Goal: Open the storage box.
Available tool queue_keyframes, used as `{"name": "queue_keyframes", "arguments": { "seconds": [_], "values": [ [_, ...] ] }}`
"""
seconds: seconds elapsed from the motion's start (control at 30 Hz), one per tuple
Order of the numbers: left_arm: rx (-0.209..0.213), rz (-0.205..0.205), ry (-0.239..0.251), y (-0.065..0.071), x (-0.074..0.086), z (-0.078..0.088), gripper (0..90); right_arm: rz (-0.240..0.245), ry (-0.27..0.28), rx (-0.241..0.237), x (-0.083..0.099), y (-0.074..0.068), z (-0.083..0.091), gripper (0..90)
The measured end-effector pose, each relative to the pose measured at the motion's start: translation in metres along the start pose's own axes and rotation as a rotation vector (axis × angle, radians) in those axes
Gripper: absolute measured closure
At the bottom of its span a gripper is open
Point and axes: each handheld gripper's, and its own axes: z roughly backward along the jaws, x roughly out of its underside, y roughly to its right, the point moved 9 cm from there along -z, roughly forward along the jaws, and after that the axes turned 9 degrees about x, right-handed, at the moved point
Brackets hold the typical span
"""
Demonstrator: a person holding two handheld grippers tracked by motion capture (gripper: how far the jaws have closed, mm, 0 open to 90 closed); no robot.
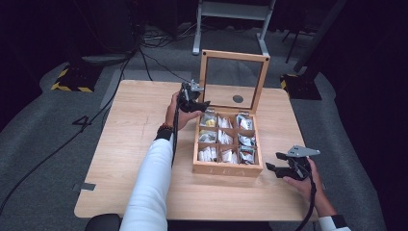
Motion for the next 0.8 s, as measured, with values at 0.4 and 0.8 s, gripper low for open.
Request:
{"name": "queue_keyframes", "arguments": {
  "seconds": [0.4, 0.8],
  "values": [
    [-0.024, 0.011, -0.011, 0.000, -0.001, 0.021, 18.8, -0.003, -0.001, -0.001, 0.000, 0.001, 0.000, 34.2],
    [-0.038, -0.096, -0.073, 0.014, 0.014, 0.050, 16.0, -0.012, 0.012, -0.002, -0.001, 0.002, 0.002, 34.6]
  ]
}}
